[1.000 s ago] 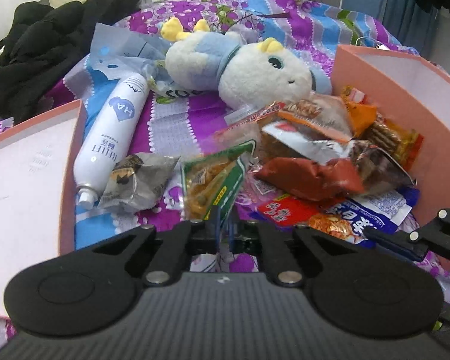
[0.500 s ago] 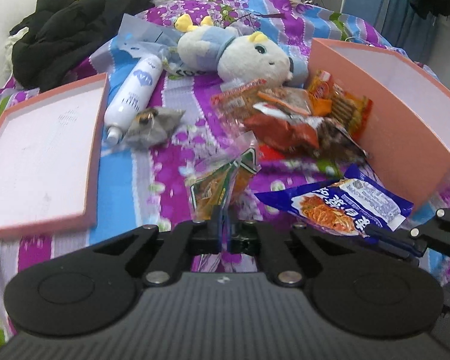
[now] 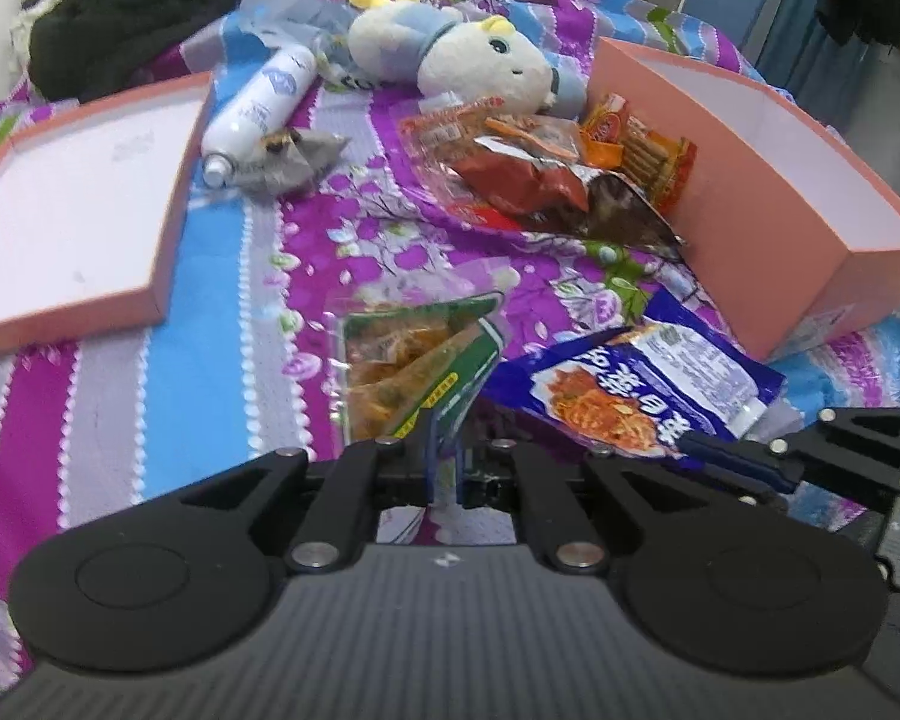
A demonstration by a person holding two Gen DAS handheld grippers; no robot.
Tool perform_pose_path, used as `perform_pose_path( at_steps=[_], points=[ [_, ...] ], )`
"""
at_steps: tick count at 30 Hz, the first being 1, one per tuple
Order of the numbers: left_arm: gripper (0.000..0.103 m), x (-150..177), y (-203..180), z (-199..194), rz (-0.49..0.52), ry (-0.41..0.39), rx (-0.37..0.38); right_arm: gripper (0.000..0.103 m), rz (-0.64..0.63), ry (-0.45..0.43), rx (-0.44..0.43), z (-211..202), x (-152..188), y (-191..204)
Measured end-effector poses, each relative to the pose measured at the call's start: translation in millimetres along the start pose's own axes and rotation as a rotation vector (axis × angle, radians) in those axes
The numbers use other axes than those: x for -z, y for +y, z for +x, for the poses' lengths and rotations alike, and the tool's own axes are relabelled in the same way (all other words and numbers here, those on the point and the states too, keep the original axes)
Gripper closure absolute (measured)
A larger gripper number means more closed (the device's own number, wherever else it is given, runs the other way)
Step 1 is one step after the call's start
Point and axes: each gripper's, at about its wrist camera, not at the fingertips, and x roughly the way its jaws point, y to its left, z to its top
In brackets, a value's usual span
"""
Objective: Organize snacks
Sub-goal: 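Close the left tool on the green bag while the right tool grasps the blue bag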
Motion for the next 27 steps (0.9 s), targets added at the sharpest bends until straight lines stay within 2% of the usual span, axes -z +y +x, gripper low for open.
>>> perform_pose_path(
  at_steps=[2,3,4,6,7,8,10,14,16,19,22,24,27],
  points=[
    [0.090,1.4,3.3,-0.7,-0.025,0.009,0.027,0.090,0.033,0.008,-0.007,0.1,1.8,-3.8],
    [0.078,2.9,5.7,-1.0,-0.039,0.020,0.052,0.079,0.046,0.012,-0.008,-0.8,3.3,-4.9],
    [0.056,3.5,7.5,-0.7,-0.052,0.027,0.066,0.063,0.057,0.013,-0.012,-2.2,4.6,-6.1],
    [0.033,6.6,10.4,-5.2,-0.074,0.016,0.077,0.049,0.077,0.005,-0.024,-6.9,8.5,-8.2],
    [0.030,8.2,11.5,-8.0,-0.073,0.007,0.086,0.044,0.084,0.002,-0.028,-9.5,10.2,-9.0],
    [0.029,9.5,12.8,-10.5,-0.072,0.003,0.102,0.041,0.092,-0.005,-0.030,-12.2,11.4,-10.5],
    [0.022,9.4,16.4,-11.8,-0.087,0.005,0.127,0.026,0.117,-0.026,-0.024,-17.4,13.3,-15.0],
    [0.016,2.7,25.9,-10.9,-0.130,-0.011,0.133,0.023,0.181,-0.072,-0.013,-22.5,10.8,-29.3],
    [0.013,-3.7,31.0,-6.7,-0.166,-0.020,0.129,0.016,0.226,-0.084,0.001,-19.6,8.3,-37.8],
    [0.012,-13.0,41.1,5.8,-0.242,-0.032,0.158,0.016,0.299,-0.081,0.008,-6.9,7.4,-51.8],
    [0.012,-19.7,50.2,22.8,-0.317,-0.014,0.158,0.016,0.329,-0.032,0.030,12.4,9.4,-61.3],
    [0.012,-22.4,49.6,28.6,-0.305,-0.021,0.152,0.016,0.332,-0.014,0.039,21.3,11.1,-65.1],
    [0.013,-24.5,45.8,39.6,-0.278,0.008,0.114,0.016,0.320,0.010,0.042,31.6,13.3,-66.6]
  ],
)
